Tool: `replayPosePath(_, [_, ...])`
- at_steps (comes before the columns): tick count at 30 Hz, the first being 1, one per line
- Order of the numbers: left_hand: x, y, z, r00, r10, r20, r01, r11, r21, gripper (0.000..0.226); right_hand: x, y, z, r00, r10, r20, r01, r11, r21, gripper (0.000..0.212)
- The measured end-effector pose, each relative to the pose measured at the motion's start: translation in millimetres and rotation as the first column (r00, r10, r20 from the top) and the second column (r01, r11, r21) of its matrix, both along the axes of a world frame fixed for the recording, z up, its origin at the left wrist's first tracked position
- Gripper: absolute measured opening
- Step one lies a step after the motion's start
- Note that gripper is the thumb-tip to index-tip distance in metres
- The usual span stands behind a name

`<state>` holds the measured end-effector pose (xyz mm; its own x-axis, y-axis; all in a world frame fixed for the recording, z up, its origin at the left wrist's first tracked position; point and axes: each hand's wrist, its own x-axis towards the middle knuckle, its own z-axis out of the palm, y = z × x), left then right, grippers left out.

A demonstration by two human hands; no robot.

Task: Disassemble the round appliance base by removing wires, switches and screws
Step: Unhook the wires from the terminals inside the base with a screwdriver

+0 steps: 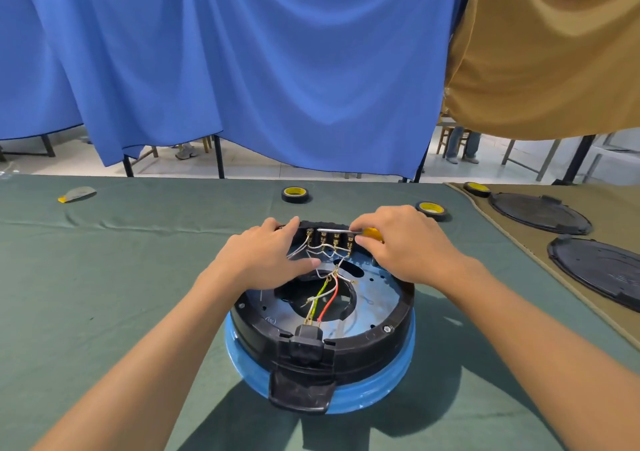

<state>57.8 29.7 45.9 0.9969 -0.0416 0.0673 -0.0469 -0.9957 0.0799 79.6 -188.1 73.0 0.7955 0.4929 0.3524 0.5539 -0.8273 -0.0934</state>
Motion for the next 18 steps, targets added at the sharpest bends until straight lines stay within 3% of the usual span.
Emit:
replayPosePath(7, [2.1, 3.1, -2.8, 0.999, -0.029, 0.020, 0.030, 0.999, -0.044, 0.080, 12.9, 10.1, 6.4, 0.995, 0.040, 0.096, -0.035, 0.998, -0.052, 0.022])
replayPosePath(18, [4.6, 2.8, -3.6, 0.999, -0.039, 0.011, 0.040, 0.997, -0.066, 0.080, 20.0, 12.9, 8.4, 0.991, 0.074, 0.113, -0.059, 0.989, -0.133, 0.024])
